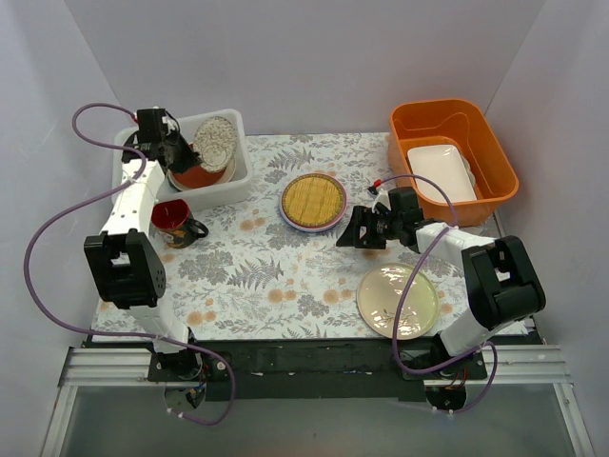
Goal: Place the plates into the plastic bin on the countertop
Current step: Place the plate in the plastic bin.
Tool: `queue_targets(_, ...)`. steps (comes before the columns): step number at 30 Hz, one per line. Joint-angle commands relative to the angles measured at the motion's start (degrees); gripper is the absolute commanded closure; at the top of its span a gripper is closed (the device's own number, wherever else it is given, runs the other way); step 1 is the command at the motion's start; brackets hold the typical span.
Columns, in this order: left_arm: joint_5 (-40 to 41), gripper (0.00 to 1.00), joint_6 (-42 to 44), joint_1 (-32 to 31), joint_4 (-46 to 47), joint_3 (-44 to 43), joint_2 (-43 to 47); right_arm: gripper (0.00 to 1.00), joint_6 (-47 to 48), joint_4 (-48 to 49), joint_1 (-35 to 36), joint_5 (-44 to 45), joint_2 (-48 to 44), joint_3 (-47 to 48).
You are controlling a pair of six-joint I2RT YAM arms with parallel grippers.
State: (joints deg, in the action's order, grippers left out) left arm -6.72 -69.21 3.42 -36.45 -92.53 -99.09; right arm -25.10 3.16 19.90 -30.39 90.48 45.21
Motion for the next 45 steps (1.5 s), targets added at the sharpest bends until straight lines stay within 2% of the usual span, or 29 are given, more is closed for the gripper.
queue_targets(1,-2.77,1.00,0.04,2.20,2.17,-3.01,0.74,0.15,0.84,1.59,0.23,-1.16,0.66,1.90)
queue_targets(12,-3.21,1.00,0.22,5.10,2.61,-2.92,-0.49,0.15,0.76,1.68,0.23,-1.34,0.93,1.81)
queue_targets(21,-2.95,1.00,-0.49,6.16,3.66,-3.00,-4.79,0.15,0.76,1.50,0.14,-1.34,0.75,1.90)
queue_targets(37,-1.89,1.00,-0.31,6.95,2.61,-8.54,-14.63,0.15,1.02,1.15,0.14,-1.42,1.11,2.43)
queue_targets(45,-1.72,1.00,-0.22,7.13,2.43,-9.25,-16.75,0.15,1.02,1.15,0.14,-1.60,1.37,2.51)
